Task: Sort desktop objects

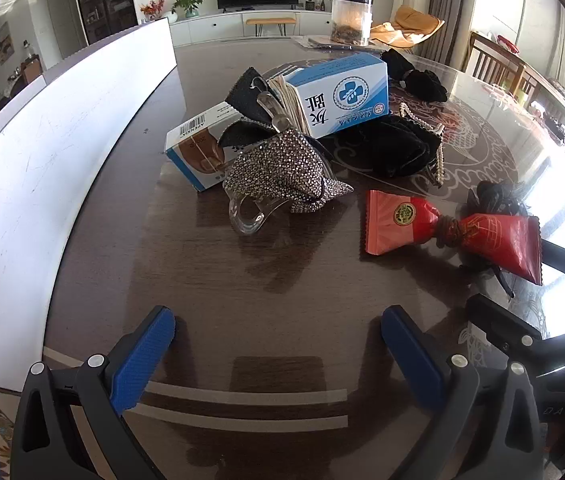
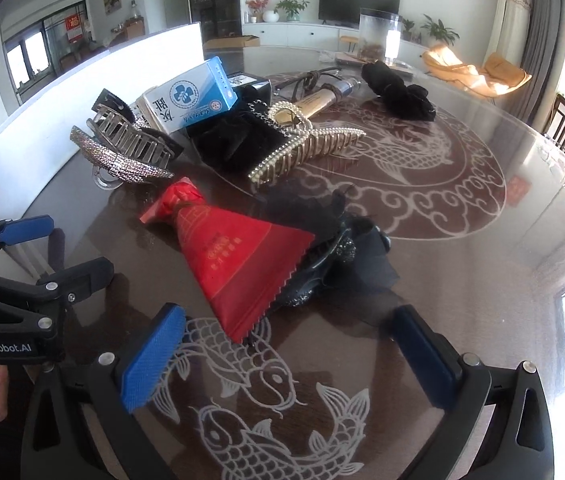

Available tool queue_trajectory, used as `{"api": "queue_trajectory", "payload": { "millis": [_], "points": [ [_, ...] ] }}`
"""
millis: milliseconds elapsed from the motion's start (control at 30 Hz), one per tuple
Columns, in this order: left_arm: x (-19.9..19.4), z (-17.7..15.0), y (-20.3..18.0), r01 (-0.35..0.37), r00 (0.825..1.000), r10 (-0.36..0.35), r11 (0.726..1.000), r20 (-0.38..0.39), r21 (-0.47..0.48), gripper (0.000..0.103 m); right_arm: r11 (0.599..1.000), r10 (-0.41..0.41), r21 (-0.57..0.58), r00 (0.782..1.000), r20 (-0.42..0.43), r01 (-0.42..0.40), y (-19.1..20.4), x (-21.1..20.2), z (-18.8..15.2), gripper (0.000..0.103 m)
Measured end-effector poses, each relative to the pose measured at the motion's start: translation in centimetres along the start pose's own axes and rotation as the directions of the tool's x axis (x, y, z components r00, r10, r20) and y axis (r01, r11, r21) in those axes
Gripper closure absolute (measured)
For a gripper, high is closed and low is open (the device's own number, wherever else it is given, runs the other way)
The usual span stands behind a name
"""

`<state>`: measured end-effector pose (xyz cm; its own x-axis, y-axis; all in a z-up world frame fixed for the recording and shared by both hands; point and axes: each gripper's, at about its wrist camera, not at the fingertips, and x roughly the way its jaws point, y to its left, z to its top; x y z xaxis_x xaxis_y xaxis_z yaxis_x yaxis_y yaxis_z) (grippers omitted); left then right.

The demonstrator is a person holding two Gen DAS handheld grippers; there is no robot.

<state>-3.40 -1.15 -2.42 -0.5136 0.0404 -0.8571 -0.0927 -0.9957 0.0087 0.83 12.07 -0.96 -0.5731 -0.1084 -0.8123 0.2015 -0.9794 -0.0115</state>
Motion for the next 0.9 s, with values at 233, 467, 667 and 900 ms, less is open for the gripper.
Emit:
{"api": "queue_trajectory", "payload": {
  "millis": [233, 467, 667, 900],
  "points": [
    [3.3, 5.2, 0.2, 0.030, 1.000, -0.029, 0.999, -0.007, 0.043, 0.000, 1.000, -0.013, 0.020, 0.998, -0.056, 0.014, -1.1, 3.2, 4.4, 0.000],
    [6.4, 10.1, -0.7, 0.032, 0.998, -0.034, 0.998, 0.049, 0.049, 0.000, 0.999, -0.027, 0.034, 1.000, -0.002, 0.027, -3.1, 5.5, 7.4, 0.000],
    [8.2, 13.5, -0.9, 0.015, 0.998, -0.016, 1.000, 0.067, 0.017, 0.000, 0.998, -0.039, 0.056, 0.999, -0.004, 0.039, -4.8, 7.0, 9.4, 0.000],
    [8.1, 13.5, -0.6, 0.013, 0.997, -0.014, 1.000, 0.070, 0.015, 0.000, 0.998, -0.039, 0.057, 0.999, -0.004, 0.039, -4.8, 7.1, 9.5, 0.000]
  ]
}}
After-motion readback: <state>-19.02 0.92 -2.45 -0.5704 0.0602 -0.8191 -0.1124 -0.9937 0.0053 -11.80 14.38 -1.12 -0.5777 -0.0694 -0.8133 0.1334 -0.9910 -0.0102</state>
